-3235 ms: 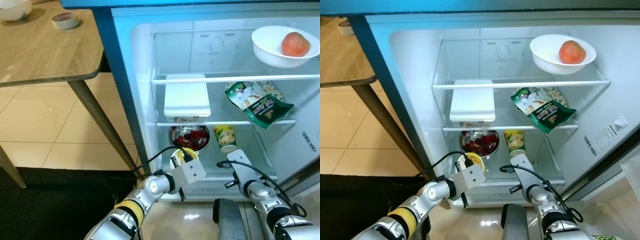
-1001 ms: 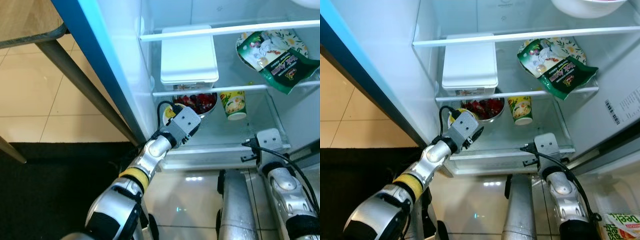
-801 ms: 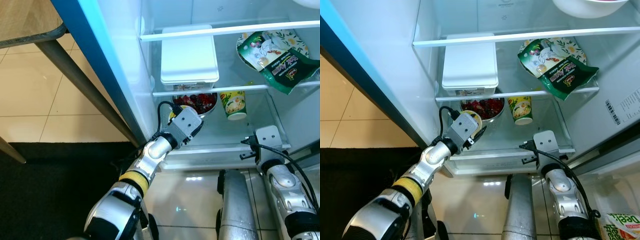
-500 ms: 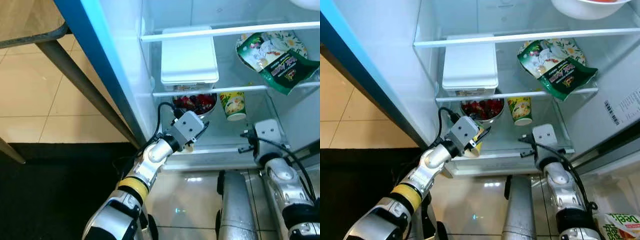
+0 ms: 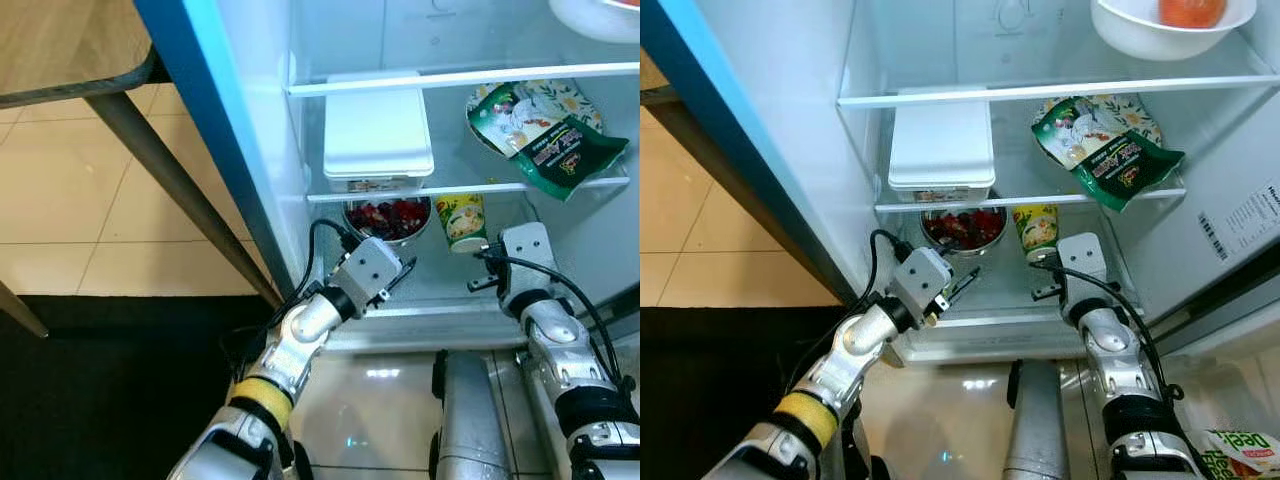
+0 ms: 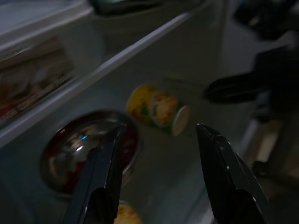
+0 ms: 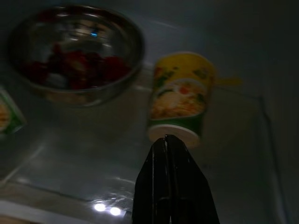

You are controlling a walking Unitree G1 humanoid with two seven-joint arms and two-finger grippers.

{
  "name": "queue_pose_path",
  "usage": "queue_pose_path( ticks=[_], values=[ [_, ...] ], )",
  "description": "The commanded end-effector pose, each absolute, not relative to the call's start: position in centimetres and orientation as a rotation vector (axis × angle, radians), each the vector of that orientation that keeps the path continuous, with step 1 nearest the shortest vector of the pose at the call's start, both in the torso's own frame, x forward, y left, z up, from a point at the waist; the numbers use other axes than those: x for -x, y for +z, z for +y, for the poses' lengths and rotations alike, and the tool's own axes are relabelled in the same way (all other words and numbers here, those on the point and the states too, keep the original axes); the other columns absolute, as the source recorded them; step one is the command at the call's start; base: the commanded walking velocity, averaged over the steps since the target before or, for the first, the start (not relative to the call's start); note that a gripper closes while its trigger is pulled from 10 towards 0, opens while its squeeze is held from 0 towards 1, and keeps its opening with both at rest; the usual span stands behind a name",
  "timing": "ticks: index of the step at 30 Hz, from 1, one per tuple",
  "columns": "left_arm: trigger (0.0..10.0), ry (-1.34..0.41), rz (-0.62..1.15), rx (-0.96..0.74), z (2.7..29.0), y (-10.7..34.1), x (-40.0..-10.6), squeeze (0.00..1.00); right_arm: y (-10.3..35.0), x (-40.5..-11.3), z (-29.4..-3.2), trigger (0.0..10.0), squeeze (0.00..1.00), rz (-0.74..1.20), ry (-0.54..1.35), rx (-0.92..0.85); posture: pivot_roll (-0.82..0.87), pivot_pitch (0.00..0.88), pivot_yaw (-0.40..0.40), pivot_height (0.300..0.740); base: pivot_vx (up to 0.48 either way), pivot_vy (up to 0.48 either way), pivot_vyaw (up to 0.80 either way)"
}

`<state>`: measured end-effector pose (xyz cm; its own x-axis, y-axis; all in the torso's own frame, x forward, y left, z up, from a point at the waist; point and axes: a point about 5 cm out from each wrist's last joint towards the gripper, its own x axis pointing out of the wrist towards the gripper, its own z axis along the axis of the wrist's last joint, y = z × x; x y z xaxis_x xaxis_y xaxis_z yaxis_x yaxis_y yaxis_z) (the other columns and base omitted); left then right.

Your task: Restocking fridge

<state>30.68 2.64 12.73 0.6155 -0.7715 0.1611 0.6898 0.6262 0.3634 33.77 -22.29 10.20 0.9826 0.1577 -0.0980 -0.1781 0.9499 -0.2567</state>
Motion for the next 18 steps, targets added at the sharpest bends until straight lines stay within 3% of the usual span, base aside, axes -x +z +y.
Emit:
queue_pose_path(
  ticks=[1, 9, 18],
  values=[
    [10.0, -0.908, -0.284, -0.263, 2.6, 12.0, -30.0, 0.0, 9.2, -33.4, -21.9, 10.0, 0.0, 0.109, 0.214, 0.252, -0.03, 0.193, 0.056, 0.427, 0.0, 0.0, 0.0],
    [10.0, -1.097, -0.245, -0.217, 2.7, 11.3, -27.4, 0.0, 8.5, -33.2, -20.1, 10.0, 0.0, 0.154, 0.386, 0.233, -0.03, 0.173, 0.045, 0.427, 0.0, 0.0, 0.0],
    [10.0, -1.072, -0.165, -0.235, 5.2, 9.9, -26.4, 0.0, 8.0, -33.3, -19.3, 10.0, 0.0, 0.199, 0.475, 0.254, -0.01, 0.156, 0.034, 0.427, 0.0, 0.0, 0.0]
  ],
)
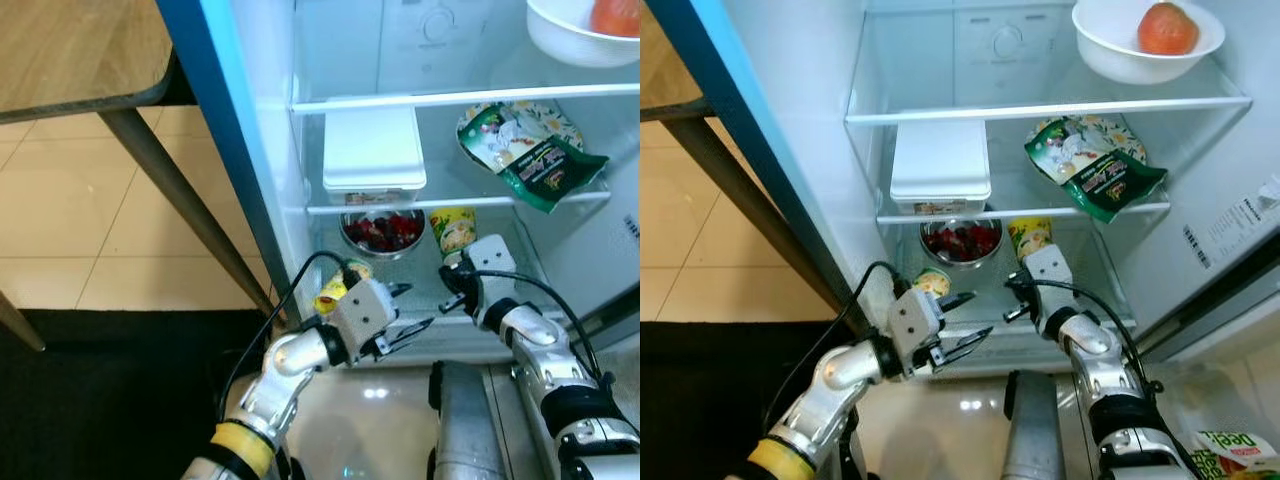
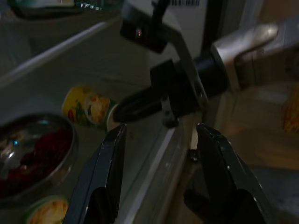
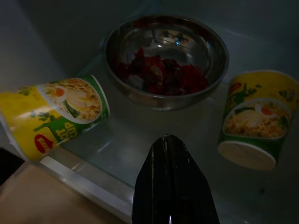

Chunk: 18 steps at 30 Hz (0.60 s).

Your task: Restocking fridge

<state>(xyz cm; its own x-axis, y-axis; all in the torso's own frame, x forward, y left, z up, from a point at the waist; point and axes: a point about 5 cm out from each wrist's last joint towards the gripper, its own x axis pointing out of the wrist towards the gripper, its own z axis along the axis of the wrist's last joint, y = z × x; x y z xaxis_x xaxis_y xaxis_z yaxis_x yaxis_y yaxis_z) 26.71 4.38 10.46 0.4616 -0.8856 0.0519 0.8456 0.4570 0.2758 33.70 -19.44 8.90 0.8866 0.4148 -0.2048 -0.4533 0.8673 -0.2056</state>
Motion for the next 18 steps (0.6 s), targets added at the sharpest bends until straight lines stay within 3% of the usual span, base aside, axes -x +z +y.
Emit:
queue_pose_path(
  ticks=[1, 9, 18],
  values=[
    [10.0, -1.064, -0.147, -0.234, 5.7, 9.6, -26.2, 0.0, 7.9, -33.3, -19.2, 10.0, 0.0, 0.211, 0.487, 0.265, 0.0, 0.154, 0.033, 0.427, 0.0, 0.0, 0.0],
    [10.0, -1.039, -0.038, -0.257, 8.4, 7.3, -24.1, 0.0, 7.2, -32.9, -17.9, 10.0, 0.0, 0.259, 0.627, 0.284, 0.02, 0.153, 0.022, 0.427, 0.0, 0.0, 0.0],
    [10.0, -0.834, 0.068, -0.268, 12.8, 5.0, -22.5, 0.0, 6.8, -32.5, -15.5, 10.0, 0.0, 0.286, 0.789, 0.273, 0.05, 0.143, 0.012, 0.427, 0.0, 0.0, 0.0]
  ],
)
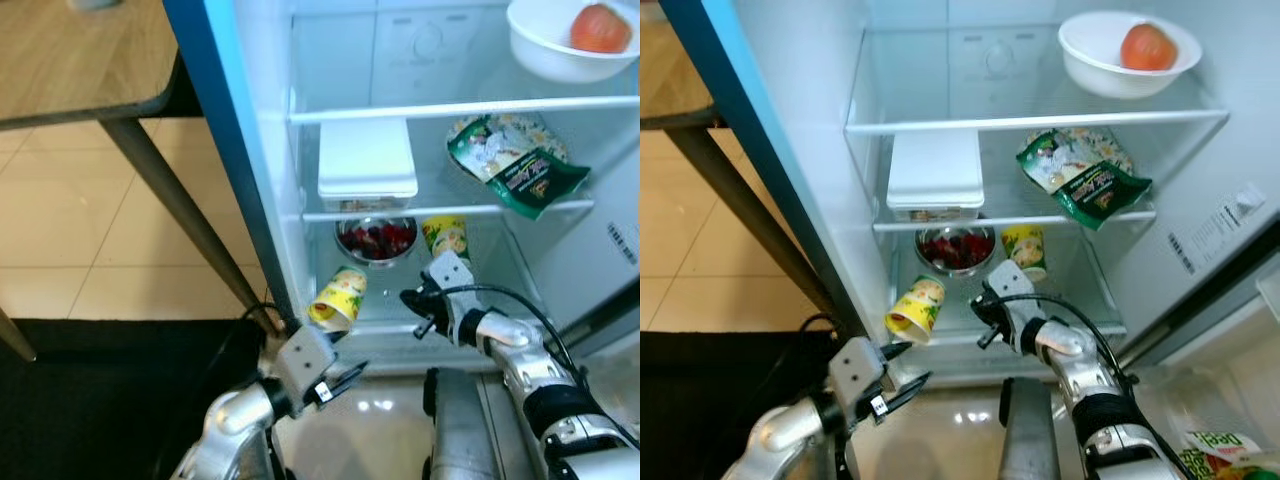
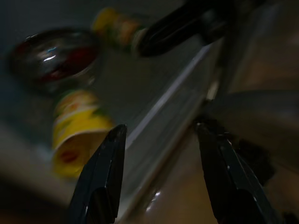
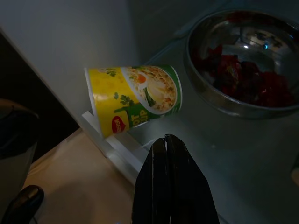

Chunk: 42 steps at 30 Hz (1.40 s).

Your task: Restocking fridge

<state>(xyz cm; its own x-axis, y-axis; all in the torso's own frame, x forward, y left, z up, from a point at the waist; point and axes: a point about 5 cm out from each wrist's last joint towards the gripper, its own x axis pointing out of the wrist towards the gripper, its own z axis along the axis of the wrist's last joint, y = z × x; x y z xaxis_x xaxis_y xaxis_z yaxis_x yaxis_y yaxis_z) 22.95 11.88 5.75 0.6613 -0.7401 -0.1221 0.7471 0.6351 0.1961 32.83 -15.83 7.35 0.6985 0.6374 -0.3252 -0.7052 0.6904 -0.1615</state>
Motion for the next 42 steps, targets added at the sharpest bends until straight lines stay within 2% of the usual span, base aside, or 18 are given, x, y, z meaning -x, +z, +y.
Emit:
queue_pose_path(
  ticks=[1, 11, 12, 14, 15, 16, 17, 26, 33, 35, 42],
  values=[
    [10.0, -0.81, 0.082, -0.275, 13.3, 4.7, -22.4, 0.0, 6.7, -32.4, -15.3, 10.0, 0.0, 0.294, 0.809, 0.259, 0.05, 0.143, 0.012, 0.427, 0.0, 0.0, 0.0],
    [10.0, -0.603, 0.253, -0.286, 17.8, 1.1, -20.6, 0.0, 5.3, -30.8, -11.8, 10.0, 0.0, 0.337, 0.995, 0.21, 0.07, 0.124, 0.011, 0.427, 0.0, 0.0, 0.0],
    [10.0, -0.555, 0.284, -0.281, 18.6, 0.4, -20.2, 0.0, 5.3, -30.8, -10.9, 10.0, 0.04, 0.328, 1.008, 0.189, 0.07, 0.124, 0.011, 0.427, 0.0, 0.0, 0.0],
    [10.0, -0.543, 0.292, -0.281, 18.7, 0.2, -20.1, 0.0, 5.3, -30.8, -10.7, 10.0, 0.04, 0.326, 1.009, 0.185, 0.07, 0.124, 0.011, 0.427, 0.0, 0.0, 0.0],
    [10.0, -0.525, 0.305, -0.281, 19.1, -0.1, -19.9, 0.0, 5.4, -30.9, -10.4, 10.0, 0.39, 0.323, 0.996, 0.183, 0.07, 0.121, 0.012, 0.427, 0.0, 0.0, 0.0],
    [10.0, -0.513, 0.312, -0.281, 19.3, -0.3, -19.8, 0.0, 5.4, -31.1, -10.3, 10.0, 0.39, 0.32, 0.987, 0.182, 0.07, 0.121, 0.012, 0.427, 0.0, 0.0, 0.0],
    [10.0, -0.491, 0.32, -0.275, 19.6, -0.5, -19.6, 0.0, 5.5, -31.3, -10.1, 10.0, 0.99, 0.317, 0.961, 0.176, 0.07, 0.122, 0.01, 0.427, 0.0, 0.0, 0.0],
    [10.0, -0.354, 0.278, -0.25, 21.1, 0.2, -20.7, 0.0, 5.4, -32.3, -9.7, 10.0, 1.0, 0.311, 0.798, 0.196, 0.08, 0.132, -0.001, 0.427, 0.0, 0.0, 0.0],
    [10.0, -0.36, 0.178, -0.257, 20.3, 1.8, -22.6, 0.0, 4.4, -32.2, -9.1, 10.0, 1.0, 0.376, 0.74, 0.264, 0.09, 0.145, -0.003, 0.427, 0.0, 0.0, 0.0],
    [10.0, -0.39, 0.117, -0.252, 19.0, 2.8, -23.6, 0.0, 3.3, -31.6, -8.1, 10.0, 1.0, 0.43, 0.727, 0.313, 0.09, 0.154, -0.002, 0.427, 0.0, 0.0, 0.0],
    [10.0, -0.437, 0.083, -0.252, 17.8, 3.3, -23.5, 0.0, 2.8, -31.3, -6.4, 10.0, 1.0, 0.461, 0.681, 0.242, 0.1, 0.177, 0.004, 0.427, 0.0, 0.0, 0.0]
  ],
)
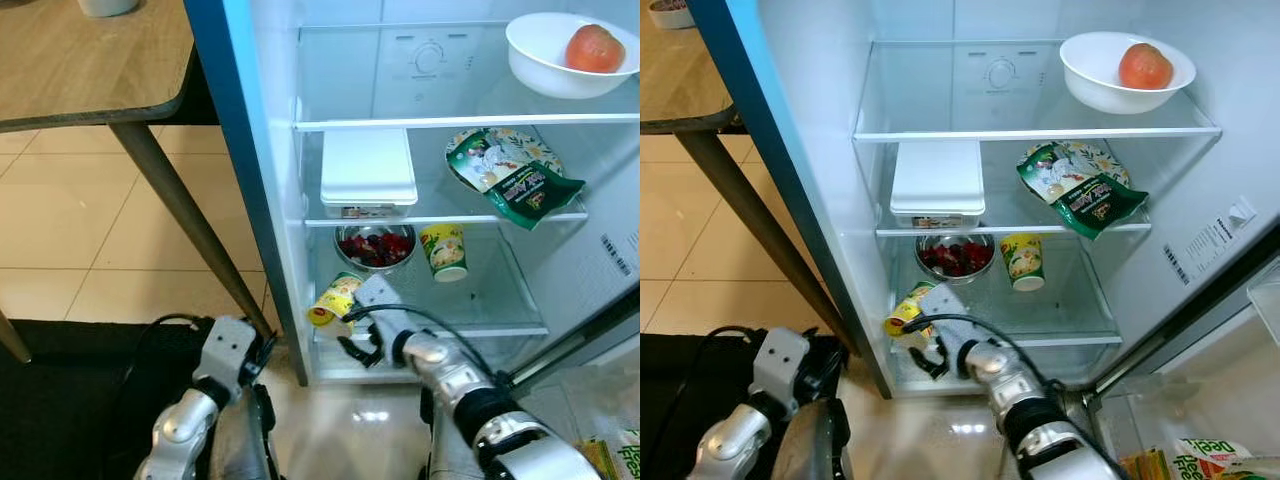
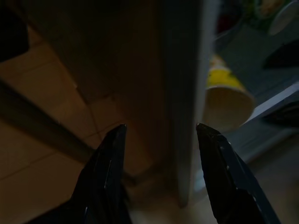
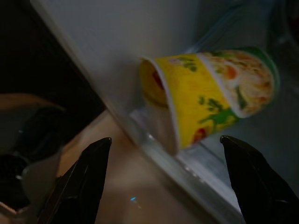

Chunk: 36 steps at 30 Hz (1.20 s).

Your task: Restocking fridge

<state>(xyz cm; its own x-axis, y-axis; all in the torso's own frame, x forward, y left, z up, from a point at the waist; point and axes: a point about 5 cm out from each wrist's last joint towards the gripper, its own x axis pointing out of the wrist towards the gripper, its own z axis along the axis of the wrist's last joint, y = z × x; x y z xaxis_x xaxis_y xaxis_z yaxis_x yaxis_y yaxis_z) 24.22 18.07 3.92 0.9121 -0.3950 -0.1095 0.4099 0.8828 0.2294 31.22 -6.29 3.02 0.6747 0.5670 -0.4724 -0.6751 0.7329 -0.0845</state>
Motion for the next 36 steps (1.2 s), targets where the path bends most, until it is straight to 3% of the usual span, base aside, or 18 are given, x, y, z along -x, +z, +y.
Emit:
queue_pose_path(
  ticks=[1, 2, 16, 36],
  values=[
    [10.0, -0.437, 0.083, -0.252, 17.8, 3.3, -23.5, 0.0, 2.8, -31.3, -6.4, 10.0, 1.0, 0.461, 0.681, 0.242, 0.1, 0.177, 0.004, 0.427, 0.0, 0.0, 0.0],
    [10.0, -0.448, 0.103, -0.257, 18.0, 2.8, -22.8, 0.0, 2.9, -31.2, -5.6, 10.0, 0.0, 0.473, 0.681, 0.205, 0.11, 0.2, 0.006, 0.427, 0.0, 0.0, 0.0],
    [10.0, -0.481, 0.186, -0.277, 19.0, 1.7, -19.0, 0.0, 3.0, -31.5, -4.6, 10.0, 0.0, 0.499, 0.552, 0.059, 0.15, 0.278, 0.017, 0.427, 0.0, 0.0, 0.0],
    [10.0, -0.575, 0.109, -0.296, 17.7, 4.5, -19.3, 0.0, 4.6, -33.2, -5.3, 10.0, 0.0, 0.453, 0.409, -0.028, 0.19, 0.347, 0.047, 0.427, 0.0, 0.0, 0.0]
  ],
)
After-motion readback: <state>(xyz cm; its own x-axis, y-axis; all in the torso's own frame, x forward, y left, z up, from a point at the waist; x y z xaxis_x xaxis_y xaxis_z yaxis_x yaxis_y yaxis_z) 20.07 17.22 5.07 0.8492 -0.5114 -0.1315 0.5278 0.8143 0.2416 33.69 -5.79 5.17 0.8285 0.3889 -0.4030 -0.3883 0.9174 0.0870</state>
